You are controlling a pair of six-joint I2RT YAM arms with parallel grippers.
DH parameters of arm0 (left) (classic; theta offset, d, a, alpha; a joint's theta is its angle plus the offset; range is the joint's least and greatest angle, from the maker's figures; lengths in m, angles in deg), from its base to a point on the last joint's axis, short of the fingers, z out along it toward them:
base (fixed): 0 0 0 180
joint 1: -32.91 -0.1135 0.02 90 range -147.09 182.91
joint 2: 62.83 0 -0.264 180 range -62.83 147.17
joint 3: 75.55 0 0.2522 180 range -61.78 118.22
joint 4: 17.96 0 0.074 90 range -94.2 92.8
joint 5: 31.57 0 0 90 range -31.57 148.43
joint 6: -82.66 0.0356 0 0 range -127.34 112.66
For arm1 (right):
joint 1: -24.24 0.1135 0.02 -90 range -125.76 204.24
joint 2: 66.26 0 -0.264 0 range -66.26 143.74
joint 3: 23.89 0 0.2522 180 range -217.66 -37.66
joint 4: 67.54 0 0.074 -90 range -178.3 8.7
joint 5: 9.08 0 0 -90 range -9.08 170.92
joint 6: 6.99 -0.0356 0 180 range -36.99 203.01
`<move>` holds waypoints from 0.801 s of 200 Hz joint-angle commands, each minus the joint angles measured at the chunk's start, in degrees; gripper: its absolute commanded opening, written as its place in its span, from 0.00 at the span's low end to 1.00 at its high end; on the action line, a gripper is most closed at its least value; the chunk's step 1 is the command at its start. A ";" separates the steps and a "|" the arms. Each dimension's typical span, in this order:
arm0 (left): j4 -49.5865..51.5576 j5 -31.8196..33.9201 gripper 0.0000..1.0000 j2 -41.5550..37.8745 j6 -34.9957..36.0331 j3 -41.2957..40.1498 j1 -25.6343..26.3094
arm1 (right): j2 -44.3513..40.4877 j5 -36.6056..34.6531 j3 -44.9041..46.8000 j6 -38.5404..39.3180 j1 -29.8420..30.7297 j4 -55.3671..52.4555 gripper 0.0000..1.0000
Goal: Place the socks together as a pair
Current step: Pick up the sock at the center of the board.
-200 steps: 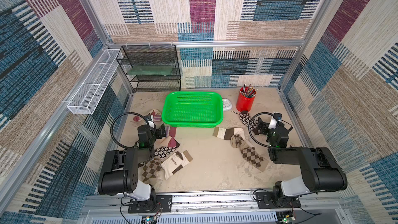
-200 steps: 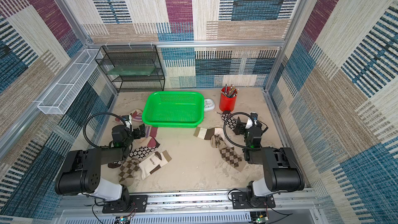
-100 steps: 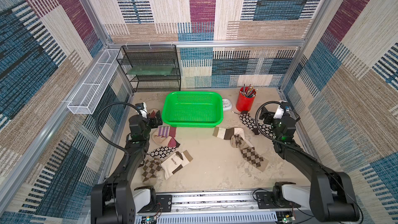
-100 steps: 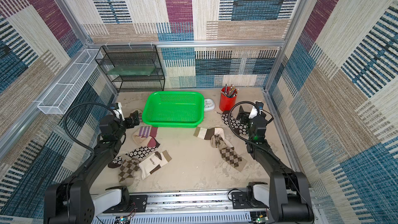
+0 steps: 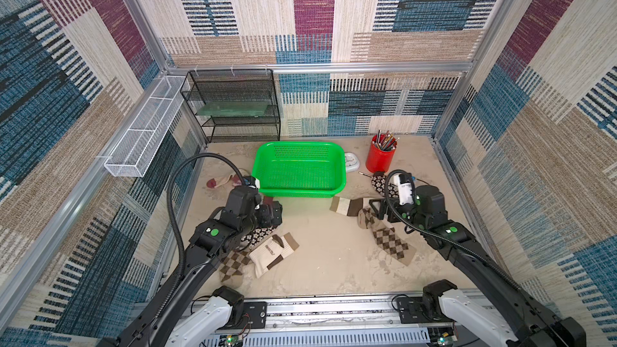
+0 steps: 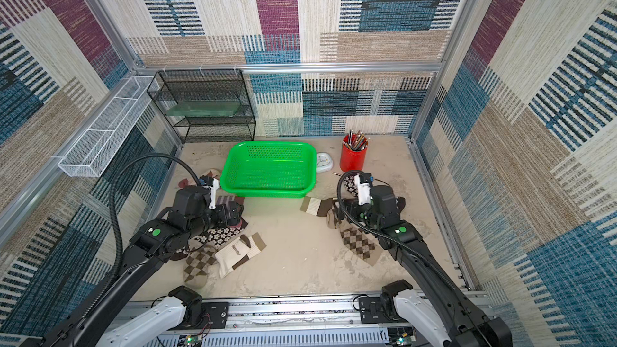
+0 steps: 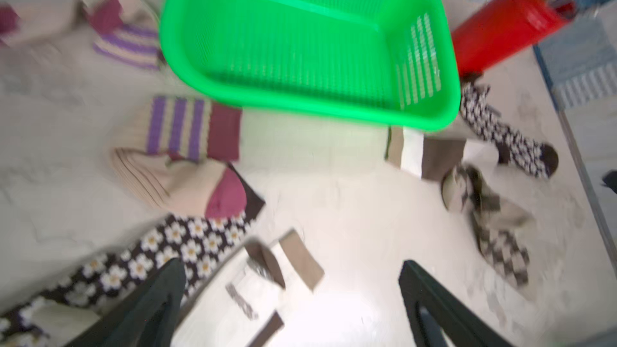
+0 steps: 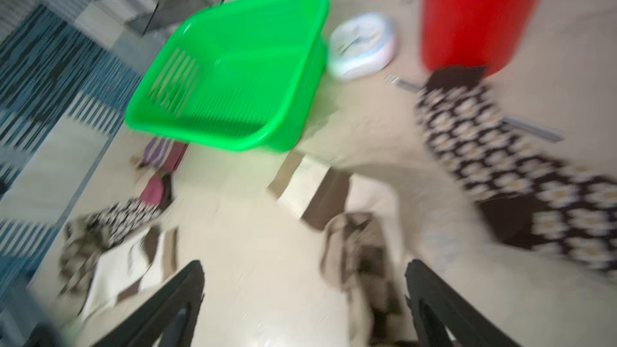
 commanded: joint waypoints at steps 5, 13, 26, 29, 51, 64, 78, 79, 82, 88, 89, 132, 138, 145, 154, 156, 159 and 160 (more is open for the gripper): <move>7.62 -8.23 1.00 7.38 -3.72 -0.70 2.22 | 4.64 1.84 -2.57 -9.01 7.76 -6.21 0.96; 8.94 -10.27 1.00 11.43 -2.66 0.17 2.66 | 6.89 0.76 -3.41 -12.48 9.30 -7.56 0.96; 11.45 -11.42 0.99 17.41 -0.98 2.37 3.85 | 9.62 -0.90 -4.17 -16.26 11.50 -8.92 0.97; 11.80 -11.37 0.98 18.62 -0.58 2.75 4.31 | 9.99 -1.31 -4.23 -16.78 12.07 -8.91 0.97; 13.19 -10.43 0.87 25.13 1.36 5.29 6.93 | 10.93 -3.42 -4.53 -19.92 14.04 -8.29 0.97; 13.09 -9.54 0.81 28.38 2.30 6.45 8.35 | 10.36 -3.81 -3.88 -21.77 14.09 -8.14 0.96; 13.91 -7.98 0.74 32.08 3.56 8.38 9.66 | 9.37 -3.74 -2.69 -22.96 14.04 -7.55 0.96; 14.01 -7.95 0.73 32.35 3.64 8.54 9.68 | 9.31 -3.70 -2.64 -23.02 14.08 -7.57 0.96; 14.18 -7.79 0.72 33.15 3.86 8.97 9.89 | 9.01 -3.56 -2.40 -23.18 14.10 -7.44 0.96; 14.57 -7.82 0.70 34.68 4.16 9.74 10.09 | 8.54 -3.48 -2.03 -23.48 14.05 -7.40 0.96; 14.57 -7.79 0.70 34.96 4.20 9.79 10.15 | 8.42 -3.44 -1.95 -23.45 14.09 -7.40 0.96; 14.46 -6.32 0.65 44.84 4.99 14.40 11.79 | 5.11 -4.11 -0.95 -23.89 14.09 -8.20 0.96; 14.44 -5.99 0.64 46.23 5.19 15.07 12.05 | 4.62 -4.24 -0.91 -23.86 14.10 -8.35 0.96; 14.46 -5.47 0.61 47.63 5.30 15.72 12.36 | 4.14 -4.65 -0.91 -24.01 14.11 -8.63 0.96; 14.45 -4.64 0.56 49.01 5.23 16.28 12.41 | 3.45 -4.73 -0.73 -24.04 14.08 -8.82 0.96; 14.44 -4.49 0.56 49.28 5.22 16.33 12.41 | 3.23 -4.83 -0.62 -24.06 14.11 -8.82 0.96; 14.47 -4.37 0.54 49.79 5.22 16.56 12.40 | 2.98 -4.81 -0.50 -24.08 14.09 -8.81 0.96; 14.42 -4.35 0.54 49.90 5.22 16.63 12.41 | 2.91 -4.85 -0.53 -24.15 14.11 -8.77 0.96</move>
